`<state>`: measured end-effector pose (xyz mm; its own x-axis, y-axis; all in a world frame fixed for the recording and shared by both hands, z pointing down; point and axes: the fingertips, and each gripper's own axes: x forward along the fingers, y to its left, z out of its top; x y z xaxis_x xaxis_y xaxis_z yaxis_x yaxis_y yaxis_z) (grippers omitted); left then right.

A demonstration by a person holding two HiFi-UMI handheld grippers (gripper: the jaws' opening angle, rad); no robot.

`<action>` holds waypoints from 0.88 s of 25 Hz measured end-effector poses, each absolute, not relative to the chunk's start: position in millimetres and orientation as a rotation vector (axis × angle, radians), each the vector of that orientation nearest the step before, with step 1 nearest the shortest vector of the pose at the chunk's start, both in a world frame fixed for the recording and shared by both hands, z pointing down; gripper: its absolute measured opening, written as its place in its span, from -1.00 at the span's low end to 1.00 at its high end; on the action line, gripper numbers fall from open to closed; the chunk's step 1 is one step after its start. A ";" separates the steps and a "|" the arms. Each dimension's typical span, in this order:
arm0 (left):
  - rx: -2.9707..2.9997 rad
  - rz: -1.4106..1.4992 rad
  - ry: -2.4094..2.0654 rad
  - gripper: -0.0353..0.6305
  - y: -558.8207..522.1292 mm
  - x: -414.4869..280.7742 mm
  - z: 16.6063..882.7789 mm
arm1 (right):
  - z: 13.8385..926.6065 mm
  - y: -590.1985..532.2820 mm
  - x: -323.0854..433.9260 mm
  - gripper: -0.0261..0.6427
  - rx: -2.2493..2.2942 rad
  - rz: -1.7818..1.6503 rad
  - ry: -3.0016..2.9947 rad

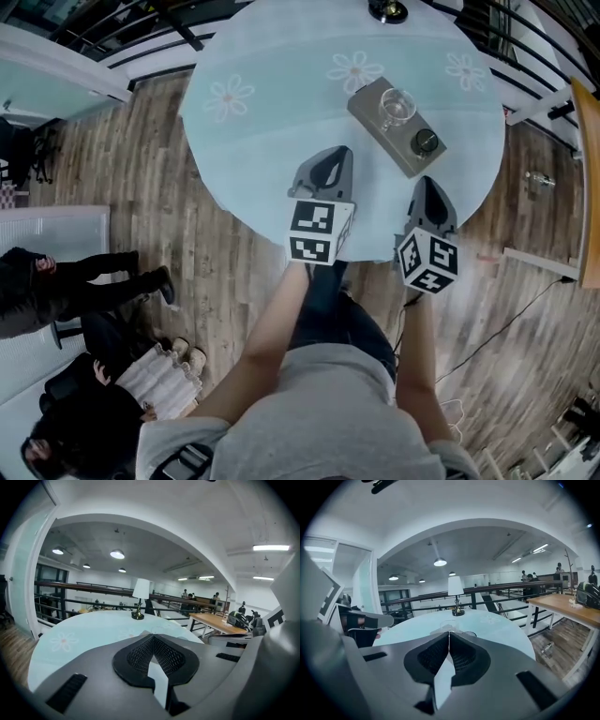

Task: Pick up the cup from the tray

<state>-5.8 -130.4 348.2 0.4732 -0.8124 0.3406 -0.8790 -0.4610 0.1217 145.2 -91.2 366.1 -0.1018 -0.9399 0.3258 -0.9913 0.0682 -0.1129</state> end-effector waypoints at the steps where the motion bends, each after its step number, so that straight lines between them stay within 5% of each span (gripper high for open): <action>1: 2.438 0.345 -1.431 -0.87 -138.4 -6.7 352.3 | 368.2 -98.6 143.6 -0.89 1.986 0.454 -2.153; 22: 2.370 0.432 -1.297 -0.87 -201.8 16.8 415.9 | 420.6 -145.6 170.7 -0.89 2.067 0.631 -1.959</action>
<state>16.8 -201.8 415.9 0.5211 -0.7255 0.4495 -0.8501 -0.4879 0.1982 170.7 -145.6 420.6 0.0171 -0.8916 0.4524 -0.9881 -0.0843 -0.1287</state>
